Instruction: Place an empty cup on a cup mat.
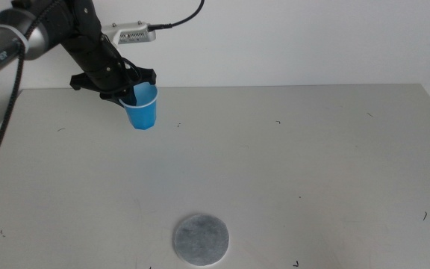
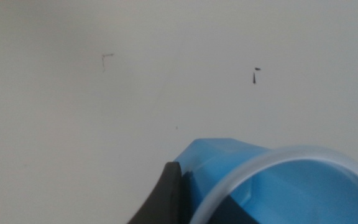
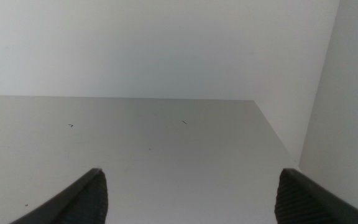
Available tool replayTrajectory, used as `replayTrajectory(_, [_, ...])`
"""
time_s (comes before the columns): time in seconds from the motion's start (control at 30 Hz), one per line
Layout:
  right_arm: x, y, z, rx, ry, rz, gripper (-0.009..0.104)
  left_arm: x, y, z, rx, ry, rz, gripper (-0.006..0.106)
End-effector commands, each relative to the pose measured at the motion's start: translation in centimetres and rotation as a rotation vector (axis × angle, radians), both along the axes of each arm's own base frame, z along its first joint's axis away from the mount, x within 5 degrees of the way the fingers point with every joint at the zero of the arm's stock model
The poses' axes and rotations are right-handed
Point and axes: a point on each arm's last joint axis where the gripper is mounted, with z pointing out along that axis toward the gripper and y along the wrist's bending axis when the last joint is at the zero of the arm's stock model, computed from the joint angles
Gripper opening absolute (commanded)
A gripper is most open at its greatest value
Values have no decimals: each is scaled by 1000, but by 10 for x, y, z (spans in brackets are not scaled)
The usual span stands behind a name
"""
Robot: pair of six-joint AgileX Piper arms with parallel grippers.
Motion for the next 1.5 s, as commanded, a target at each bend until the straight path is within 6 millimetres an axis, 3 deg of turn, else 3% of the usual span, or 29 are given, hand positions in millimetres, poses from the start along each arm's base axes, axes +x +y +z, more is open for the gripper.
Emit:
replayTrajectory(0.0, [-2, 0, 11, -23, -107, 5, 94, -26, -1, 64, -46, -123, 13, 0])
replayTrajectory(0.17, [-2, 0, 11, -23, -107, 5, 94, -73, -6, 97, -50, -169, 20, 0])
replayTrajectory(0.37, [-2, 0, 11, -23, -107, 5, 94, -129, -24, 121, -50, -176, -14, 0])
replayTrajectory(0.6, [-2, 0, 11, -23, -107, 5, 94, -181, -62, 119, -55, -144, -96, 0])
replayTrajectory(0.83, [-2, 0, 11, -23, -107, 5, 94, -211, -102, 92, -69, -111, -207, 0])
replayTrajectory(0.97, [-2, 0, 11, -23, -107, 5, 94, -221, -115, 69, -88, -100, -221, 0])
replayTrajectory(1.47, [-2, 0, 11, -23, -107, 5, 94, -228, -112, -15, -95, -82, -176, 0])
